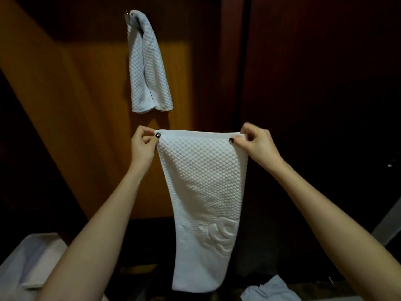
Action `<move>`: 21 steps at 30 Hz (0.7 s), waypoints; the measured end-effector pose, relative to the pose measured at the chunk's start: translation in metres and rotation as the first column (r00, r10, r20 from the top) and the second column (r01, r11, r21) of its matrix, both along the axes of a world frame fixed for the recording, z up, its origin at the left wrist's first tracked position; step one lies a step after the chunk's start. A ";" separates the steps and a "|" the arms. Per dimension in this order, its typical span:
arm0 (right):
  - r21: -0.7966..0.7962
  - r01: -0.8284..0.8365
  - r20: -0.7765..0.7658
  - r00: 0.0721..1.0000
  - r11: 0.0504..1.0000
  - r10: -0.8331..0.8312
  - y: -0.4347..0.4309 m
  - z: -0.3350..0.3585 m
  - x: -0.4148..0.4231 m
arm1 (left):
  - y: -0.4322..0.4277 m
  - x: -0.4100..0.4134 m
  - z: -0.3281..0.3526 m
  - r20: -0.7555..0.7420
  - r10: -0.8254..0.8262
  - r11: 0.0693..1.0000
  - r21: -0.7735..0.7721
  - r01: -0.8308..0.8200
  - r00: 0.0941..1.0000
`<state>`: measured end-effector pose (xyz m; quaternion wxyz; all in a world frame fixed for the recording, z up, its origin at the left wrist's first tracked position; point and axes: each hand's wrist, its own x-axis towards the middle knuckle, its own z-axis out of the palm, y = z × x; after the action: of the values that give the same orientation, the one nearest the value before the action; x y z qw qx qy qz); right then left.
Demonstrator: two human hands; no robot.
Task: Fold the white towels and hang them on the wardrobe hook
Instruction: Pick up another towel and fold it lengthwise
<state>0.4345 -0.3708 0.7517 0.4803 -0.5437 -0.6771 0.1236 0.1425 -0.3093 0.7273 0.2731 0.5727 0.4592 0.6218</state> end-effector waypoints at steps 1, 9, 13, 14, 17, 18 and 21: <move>0.007 0.019 0.018 1.000 1.000 -0.020 0.000 0.003 0.001 | -0.002 0.001 -0.001 -0.007 -0.009 1.000 0.017 0.009 1.000; -0.007 0.134 0.148 0.980 0.991 -0.132 0.003 0.000 0.028 | -0.007 0.023 -0.011 -0.356 -0.122 0.990 0.018 0.137 0.927; 0.052 0.182 0.451 0.873 0.982 -0.185 0.003 -0.009 0.040 | -0.008 0.038 -0.021 -0.470 -0.115 0.993 -0.089 0.083 0.875; 0.062 0.208 0.551 0.808 0.976 -0.207 0.002 -0.011 0.042 | -0.011 0.042 -0.026 -0.506 -0.108 0.993 -0.089 0.073 0.856; -0.048 0.147 0.613 0.785 0.988 -0.087 -0.005 -0.017 0.045 | -0.015 0.056 -0.044 -0.526 -0.022 0.999 -0.035 0.004 0.850; -0.127 0.087 0.546 0.838 0.988 -0.004 -0.009 -0.018 0.045 | -0.015 0.060 -0.048 -0.506 0.010 1.000 -0.017 -0.022 0.863; -0.284 -0.074 0.260 0.954 0.956 0.151 -0.018 -0.023 0.046 | -0.019 0.066 -0.049 -0.409 0.051 0.999 0.008 -0.052 0.911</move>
<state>0.4804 -0.3889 0.7289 0.2932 -0.5765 -0.7447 0.1646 0.2084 -0.3281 0.6785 0.1554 0.6774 0.5222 0.4943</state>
